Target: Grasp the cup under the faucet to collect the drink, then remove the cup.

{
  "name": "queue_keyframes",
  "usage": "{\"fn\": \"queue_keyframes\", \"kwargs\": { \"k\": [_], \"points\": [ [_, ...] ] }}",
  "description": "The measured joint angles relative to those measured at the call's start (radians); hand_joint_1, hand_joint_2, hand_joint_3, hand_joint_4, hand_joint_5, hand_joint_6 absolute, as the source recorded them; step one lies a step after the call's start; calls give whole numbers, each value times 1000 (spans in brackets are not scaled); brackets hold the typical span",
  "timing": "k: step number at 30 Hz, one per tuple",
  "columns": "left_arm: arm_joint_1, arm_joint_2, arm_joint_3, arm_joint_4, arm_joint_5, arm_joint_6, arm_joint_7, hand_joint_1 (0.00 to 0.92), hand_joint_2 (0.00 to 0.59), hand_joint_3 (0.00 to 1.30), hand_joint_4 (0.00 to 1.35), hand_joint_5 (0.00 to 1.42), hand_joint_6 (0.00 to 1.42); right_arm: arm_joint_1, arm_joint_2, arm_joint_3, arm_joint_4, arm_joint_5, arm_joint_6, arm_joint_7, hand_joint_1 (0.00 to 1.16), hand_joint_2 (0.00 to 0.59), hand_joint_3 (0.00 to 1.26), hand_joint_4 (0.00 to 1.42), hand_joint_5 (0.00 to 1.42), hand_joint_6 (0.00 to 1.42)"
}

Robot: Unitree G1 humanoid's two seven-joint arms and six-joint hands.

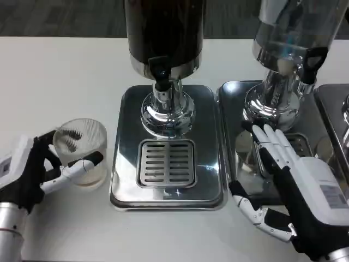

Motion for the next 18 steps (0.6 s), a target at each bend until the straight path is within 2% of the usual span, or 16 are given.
{"fn": "queue_keyframes", "kwargs": {
  "k": [8,18],
  "points": [
    [18,19,24,-41,-1,-20,-2,253,127,506,573,855,1221,0,2,8,4,0,0,0,560,379,54,0,0,182],
    [38,20,42,-65,-11,-44,-17,254,128,538,612,899,1258,1,5,8,4,0,0,0,567,372,56,0,0,192]
  ]
}}
